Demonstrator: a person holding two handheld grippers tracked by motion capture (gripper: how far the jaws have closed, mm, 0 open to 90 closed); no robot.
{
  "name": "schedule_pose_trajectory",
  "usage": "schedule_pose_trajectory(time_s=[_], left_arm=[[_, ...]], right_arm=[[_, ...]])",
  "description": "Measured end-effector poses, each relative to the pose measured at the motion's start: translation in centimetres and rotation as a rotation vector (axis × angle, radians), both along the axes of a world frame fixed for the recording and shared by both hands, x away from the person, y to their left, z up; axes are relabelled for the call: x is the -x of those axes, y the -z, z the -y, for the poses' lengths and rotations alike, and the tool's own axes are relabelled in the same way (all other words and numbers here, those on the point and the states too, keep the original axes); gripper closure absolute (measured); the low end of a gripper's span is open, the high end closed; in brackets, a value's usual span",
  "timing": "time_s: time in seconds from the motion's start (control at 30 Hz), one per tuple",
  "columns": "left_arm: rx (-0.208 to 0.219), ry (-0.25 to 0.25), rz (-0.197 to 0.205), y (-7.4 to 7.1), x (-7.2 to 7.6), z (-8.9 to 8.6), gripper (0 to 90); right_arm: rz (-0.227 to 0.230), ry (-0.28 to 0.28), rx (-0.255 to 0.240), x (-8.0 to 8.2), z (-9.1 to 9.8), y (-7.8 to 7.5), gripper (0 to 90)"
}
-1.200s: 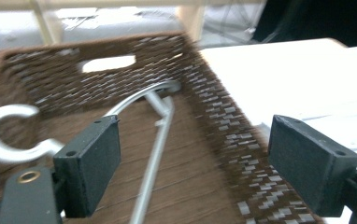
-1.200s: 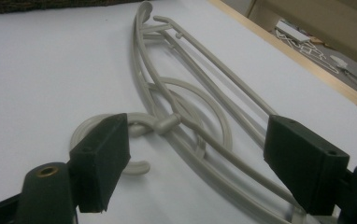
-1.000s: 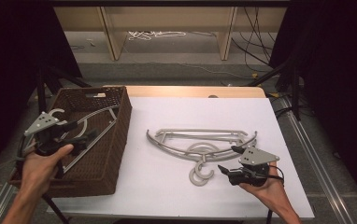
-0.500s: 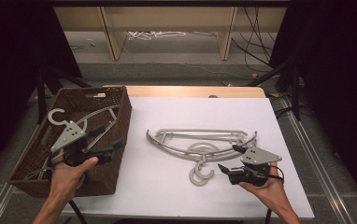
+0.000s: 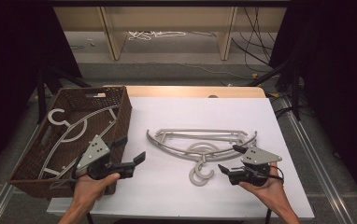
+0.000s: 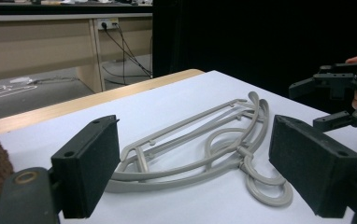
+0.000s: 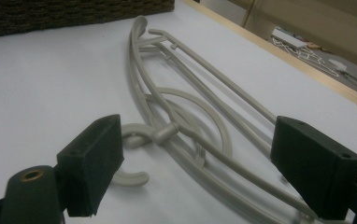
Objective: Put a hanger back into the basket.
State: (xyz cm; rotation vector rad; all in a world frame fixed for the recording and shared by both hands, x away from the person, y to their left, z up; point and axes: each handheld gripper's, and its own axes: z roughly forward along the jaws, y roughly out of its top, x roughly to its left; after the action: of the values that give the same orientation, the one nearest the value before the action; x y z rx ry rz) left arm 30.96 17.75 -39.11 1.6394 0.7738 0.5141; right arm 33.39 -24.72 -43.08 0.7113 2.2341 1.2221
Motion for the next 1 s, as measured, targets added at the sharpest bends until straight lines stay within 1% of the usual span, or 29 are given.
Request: schedule_pose_trajectory(time_s=[0.07, 0.1, 0.13, 0.17, 0.27, 0.33, 0.37, 0.43, 0.47, 0.5, 0.53, 0.57, 0.6, 0.67, 0.73, 0.77, 0.8, 0.83, 0.87, 0.9, 0.93, 1.0], left_arm=[[-0.026, 0.003, 0.02, 0.6, 0.3, 0.4, 16.4], [-0.024, -0.001, 0.03, 0.9, 0.5, 0.5, 16.5], [-0.02, -0.002, 0.028, 1.1, 0.8, 0.6, 16.7], [-0.015, 0.01, 0.025, 1.4, 0.9, 0.7, 16.7], [-0.028, 0.027, 0.027, 2.1, 1.5, 1.0, 16.4], [-0.032, 0.036, 0.024, 2.4, 1.8, 1.2, 16.4], [-0.041, 0.041, 0.034, 2.7, 1.9, 1.3, 16.4], [-0.063, 0.03, 0.041, 3.2, 2.2, 1.5, 16.4], [-0.067, 0.033, 0.032, 3.5, 2.2, 1.6, 16.4], [-0.078, 0.039, 0.035, 3.6, 2.2, 1.6, 16.4], [-0.073, 0.03, 0.032, 3.8, 2.2, 1.7, 16.4], [-0.08, 0.032, 0.04, 3.8, 2.2, 1.6, 16.4], [-0.085, 0.036, 0.042, 3.8, 2.2, 1.5, 16.4], [-0.085, 0.033, 0.042, 3.9, 2.3, 1.3, 16.4], [-0.081, 0.033, 0.041, 4.0, 2.2, 1.1, 16.4], [-0.087, 0.032, 0.04, 4.1, 2.2, 1.1, 16.4], [-0.086, 0.033, 0.045, 4.2, 2.1, 1.0, 16.4], [-0.097, 0.026, 0.043, 4.2, 2.1, 1.0, 16.4], [-0.097, 0.027, 0.042, 4.2, 2.0, 0.9, 16.4], [-0.102, 0.03, 0.043, 4.2, 2.0, 0.9, 16.4], [-0.098, 0.028, 0.039, 4.2, 2.0, 0.9, 16.4], [-0.102, 0.03, 0.042, 4.2, 1.9, 0.9, 16.4]], right_arm=[[-0.002, 0.0, 0.0, 0.0, 0.0, 0.0, 18.0], [-0.001, -0.001, 0.001, 0.0, 0.0, 0.0, 18.0], [-0.001, -0.003, 0.002, 0.0, 0.0, 0.0, 18.0], [0.003, -0.004, 0.005, 0.0, -0.1, 0.0, 18.0], [0.0, -0.009, 0.003, 0.0, -0.1, 0.1, 17.6], [-0.001, -0.011, 0.016, -0.1, -0.1, 0.1, 17.4], [-0.005, -0.015, 0.018, -0.2, -0.1, 0.2, 17.4], [-0.003, -0.018, 0.026, -0.5, -0.1, 0.3, 17.4], [-0.004, -0.021, 0.037, -0.7, -0.1, 0.3, 17.5], [-0.013, -0.027, 0.047, -0.9, 0.0, 0.3, 17.5], [-0.008, -0.026, 0.05, -1.1, 0.0, 0.4, 18.0], [-0.005, -0.038, 0.069, -1.5, 0.0, 0.3, 18.3], [-0.018, -0.043, 0.089, -1.7, 0.1, 0.3, 18.4], [-0.023, -0.053, 0.118, -2.4, 0.0, 0.3, 19.5], [-0.046, -0.061, 0.143, -3.3, 0.0, 0.4, 20.4], [-0.061, -0.064, 0.161, -3.6, 0.0, 0.5, 20.8], [-0.067, -0.075, 0.183, -4.0, 0.0, 0.6, 21.9], [-0.073, -0.084, 0.198, -4.2, -0.1, 0.7, 23.9], [-0.088, -0.097, 0.221, -4.6, -0.2, 0.9, 25.2], [-0.104, -0.106, 0.233, -4.9, -0.3, 1.1, 25.5], [-0.108, -0.114, 0.251, -5.3, -0.5, 1.3, 26.0], [-0.112, -0.132, 0.28, -6.1, -1.0, 1.6, 29.7]])
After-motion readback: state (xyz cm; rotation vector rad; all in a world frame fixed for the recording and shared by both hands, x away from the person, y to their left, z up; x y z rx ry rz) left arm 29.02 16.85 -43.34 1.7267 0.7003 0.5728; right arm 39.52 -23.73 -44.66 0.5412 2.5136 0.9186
